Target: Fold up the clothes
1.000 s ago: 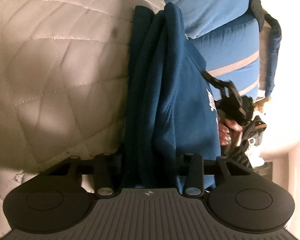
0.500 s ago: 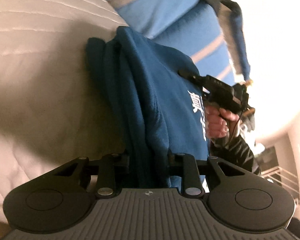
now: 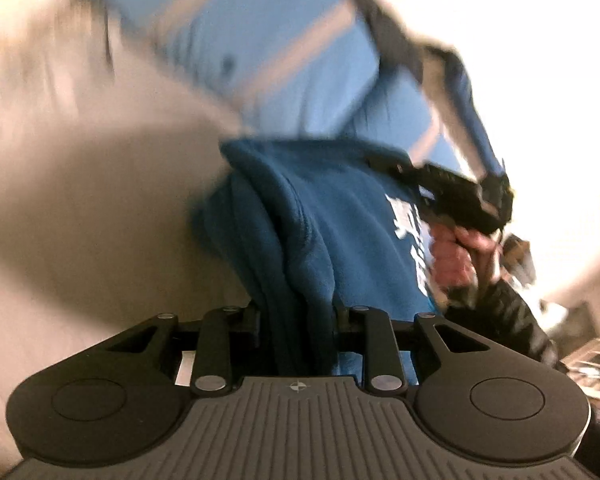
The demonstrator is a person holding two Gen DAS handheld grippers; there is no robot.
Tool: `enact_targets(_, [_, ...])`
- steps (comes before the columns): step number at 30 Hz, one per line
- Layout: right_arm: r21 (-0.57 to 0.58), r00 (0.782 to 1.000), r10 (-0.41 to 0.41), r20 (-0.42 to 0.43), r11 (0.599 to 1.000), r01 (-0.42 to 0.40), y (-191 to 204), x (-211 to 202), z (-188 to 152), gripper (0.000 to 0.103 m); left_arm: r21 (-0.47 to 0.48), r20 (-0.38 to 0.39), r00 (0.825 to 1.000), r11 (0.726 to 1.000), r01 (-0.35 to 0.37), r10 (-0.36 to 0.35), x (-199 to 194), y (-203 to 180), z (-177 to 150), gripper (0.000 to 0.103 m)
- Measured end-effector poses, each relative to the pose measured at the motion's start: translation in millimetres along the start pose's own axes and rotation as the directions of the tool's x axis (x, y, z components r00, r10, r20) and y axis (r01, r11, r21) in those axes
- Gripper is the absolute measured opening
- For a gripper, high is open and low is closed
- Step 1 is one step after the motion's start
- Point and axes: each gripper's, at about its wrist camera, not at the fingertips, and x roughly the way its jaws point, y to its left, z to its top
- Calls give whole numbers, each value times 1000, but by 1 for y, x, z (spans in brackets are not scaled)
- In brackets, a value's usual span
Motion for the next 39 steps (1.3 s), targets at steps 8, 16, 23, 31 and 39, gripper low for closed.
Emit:
enact_targets(8, [-265,972,-114,204,950,167,72,23,32,103,107,323,865,893,-436,384,-43,-10,58,78])
enact_targets(16, [-278,958,-217,186,924,263,64,-15,-19,103,146,229,896,896,-419,381,-14,-9,10,78])
enact_targets(23, [-299,941,-265,210,899,320,63,-60,-41,103,252,243,916,891,-377,319,-16,-46,-11,78])
enact_targets(31, [-236,929,-281,242,911,337,60,-98,-50,103,312,294,908,868,-386,299,-28,-86,-8,78])
enact_targets(39, [-197,887,-352,300,886,419,47,-155,-82,103,324,304,888,840,-436,344,-21,-97,-15,79])
